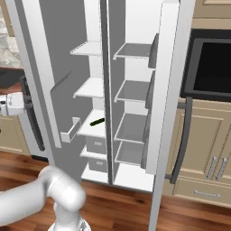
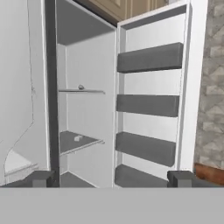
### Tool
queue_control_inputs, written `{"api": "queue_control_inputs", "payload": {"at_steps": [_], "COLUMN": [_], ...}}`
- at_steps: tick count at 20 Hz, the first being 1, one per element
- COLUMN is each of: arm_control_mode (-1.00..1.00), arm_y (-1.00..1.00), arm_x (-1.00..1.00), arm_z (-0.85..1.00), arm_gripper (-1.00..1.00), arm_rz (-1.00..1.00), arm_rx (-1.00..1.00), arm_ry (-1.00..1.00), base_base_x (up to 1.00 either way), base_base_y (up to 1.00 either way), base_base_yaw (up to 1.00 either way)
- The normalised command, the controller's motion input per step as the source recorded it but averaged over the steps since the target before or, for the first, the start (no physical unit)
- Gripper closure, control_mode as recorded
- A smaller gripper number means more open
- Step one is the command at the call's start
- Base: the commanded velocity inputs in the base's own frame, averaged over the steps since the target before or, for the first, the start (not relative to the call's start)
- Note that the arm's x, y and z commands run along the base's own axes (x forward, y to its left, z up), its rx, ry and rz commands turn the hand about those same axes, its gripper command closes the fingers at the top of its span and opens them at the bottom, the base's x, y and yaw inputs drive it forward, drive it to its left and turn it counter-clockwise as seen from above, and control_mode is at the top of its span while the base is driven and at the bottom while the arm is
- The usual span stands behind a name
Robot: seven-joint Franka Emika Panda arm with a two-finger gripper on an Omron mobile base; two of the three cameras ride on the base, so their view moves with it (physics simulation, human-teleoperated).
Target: Pick up the frozen fish from the freezer, place it on any shelf in the fridge, and close the fridge and freezer doors when done.
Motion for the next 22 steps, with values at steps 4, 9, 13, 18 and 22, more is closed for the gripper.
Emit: {"api": "queue_control_inputs", "payload": {"at_steps": [4, 9, 13, 18, 22], "arm_control_mode": [-1.0, -1.0, -1.0, -1.0, -1.0], "arm_y": [1.0, 1.0, 0.86, 0.63, 0.37], "arm_x": [-0.06, 0.14, 0.46, 0.53, 0.62], "arm_z": [0.0, 0.0, 0.0, 0.0, -0.02], "arm_gripper": [-1.0, -1.0, -1.0, -1.0, -1.0], "arm_rz": [0.1, 0.02, 0.0, 0.0, -0.04], "arm_rx": [0.0, 0.0, -0.01, -0.03, -0.02], "arm_ry": [0.06, 0.08, 0.06, 0.02, 0.01], "base_base_x": [0.0, 0.0, 0.0, 0.0, 0.0], "base_base_y": [0.0, 0.0, 0.0, 0.0, 0.0], "base_base_yaw": [0.0, 0.0, 0.0, 0.0, 0.0]}}
